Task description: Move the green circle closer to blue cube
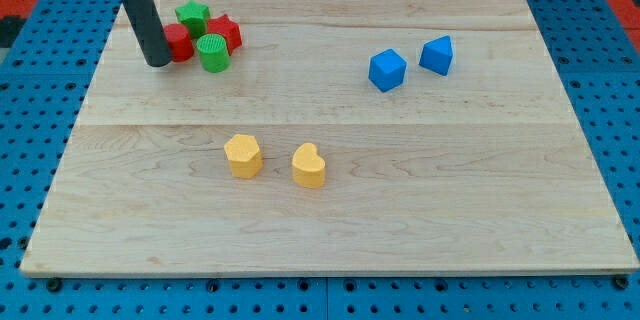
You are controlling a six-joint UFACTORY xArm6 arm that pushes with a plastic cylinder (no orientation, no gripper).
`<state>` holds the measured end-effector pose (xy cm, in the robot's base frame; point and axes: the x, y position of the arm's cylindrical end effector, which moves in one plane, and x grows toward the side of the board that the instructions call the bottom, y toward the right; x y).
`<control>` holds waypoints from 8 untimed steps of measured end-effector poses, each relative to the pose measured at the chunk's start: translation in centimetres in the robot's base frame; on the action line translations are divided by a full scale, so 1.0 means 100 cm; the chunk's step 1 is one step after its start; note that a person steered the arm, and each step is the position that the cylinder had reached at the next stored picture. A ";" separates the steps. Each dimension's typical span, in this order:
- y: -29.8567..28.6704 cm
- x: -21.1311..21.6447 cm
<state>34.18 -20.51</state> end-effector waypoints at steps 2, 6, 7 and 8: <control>0.001 -0.032; 0.071 -0.018; 0.056 -0.016; 0.056 -0.016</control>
<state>32.58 -14.88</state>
